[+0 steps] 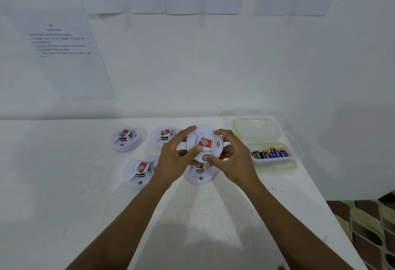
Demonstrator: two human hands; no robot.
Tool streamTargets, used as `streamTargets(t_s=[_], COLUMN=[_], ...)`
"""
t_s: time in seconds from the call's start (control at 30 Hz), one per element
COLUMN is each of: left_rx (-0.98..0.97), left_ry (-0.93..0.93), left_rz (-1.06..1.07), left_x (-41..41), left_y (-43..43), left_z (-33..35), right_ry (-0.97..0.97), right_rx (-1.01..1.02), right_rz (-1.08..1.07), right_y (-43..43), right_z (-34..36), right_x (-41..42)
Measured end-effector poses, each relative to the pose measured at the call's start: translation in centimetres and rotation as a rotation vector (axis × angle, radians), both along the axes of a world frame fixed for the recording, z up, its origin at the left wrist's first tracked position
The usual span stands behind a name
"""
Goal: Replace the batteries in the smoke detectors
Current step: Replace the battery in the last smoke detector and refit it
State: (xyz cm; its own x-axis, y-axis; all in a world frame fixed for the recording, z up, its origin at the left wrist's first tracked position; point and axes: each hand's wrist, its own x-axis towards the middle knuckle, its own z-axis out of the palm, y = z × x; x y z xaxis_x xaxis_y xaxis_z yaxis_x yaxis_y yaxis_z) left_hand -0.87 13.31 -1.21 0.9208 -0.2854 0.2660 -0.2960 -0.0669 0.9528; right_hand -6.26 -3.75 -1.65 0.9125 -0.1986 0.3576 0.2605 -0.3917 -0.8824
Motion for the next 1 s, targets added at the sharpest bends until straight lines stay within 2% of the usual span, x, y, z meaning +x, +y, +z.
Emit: streamTargets(t_s=[0.17, 0.37, 1.0], left_rx=[-0.006, -0.064, -0.087], left_ry=[-0.009, 0.088, 0.093], left_rz=[-0.016, -0.176, -0.163], left_x=[-0.3, -0.1, -0.5], left_y=[-0.1, 0.6, 1.0], left_z=[-0.1, -0.4, -0.1], right_ry=[0.008, 0.019, 0.02], right_rx=[-0.033, -0.038, -0.085], right_rz=[0.007, 0.013, 0.032], right_y=[-0.1, -0.9, -0.6], right_z=[0.5, 1.1, 1.2], right_x=[-0.2, -0.4, -0.4])
